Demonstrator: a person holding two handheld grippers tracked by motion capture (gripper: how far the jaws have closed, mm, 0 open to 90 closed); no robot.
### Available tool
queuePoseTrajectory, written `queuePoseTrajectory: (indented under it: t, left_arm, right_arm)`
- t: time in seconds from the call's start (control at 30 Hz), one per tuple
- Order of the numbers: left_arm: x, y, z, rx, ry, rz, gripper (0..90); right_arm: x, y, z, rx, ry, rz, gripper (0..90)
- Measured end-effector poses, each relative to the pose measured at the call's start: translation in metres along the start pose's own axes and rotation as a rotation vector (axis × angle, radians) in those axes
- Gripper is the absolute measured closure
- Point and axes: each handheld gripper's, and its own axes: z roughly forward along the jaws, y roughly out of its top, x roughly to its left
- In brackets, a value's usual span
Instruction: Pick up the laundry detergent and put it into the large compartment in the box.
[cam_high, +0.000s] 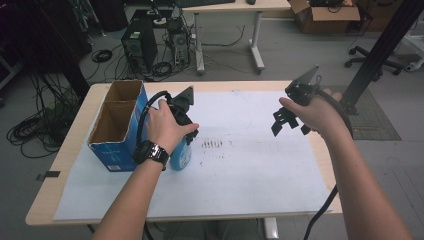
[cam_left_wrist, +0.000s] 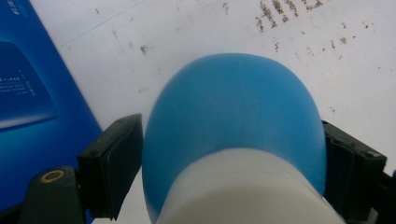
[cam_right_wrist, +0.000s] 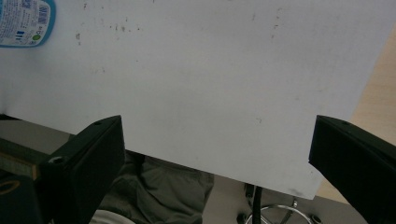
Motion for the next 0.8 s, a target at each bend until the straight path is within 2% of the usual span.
queuePoseTrajectory:
  t: [0.8]
  left_arm:
    - [-0.0012,-0.0002,-0.0019,0.006,0.003,-0.014,25.7]
  right_arm:
    - [-0.0009,-0.0011,0.0005,0.003,-0.001,0.002,3.8]
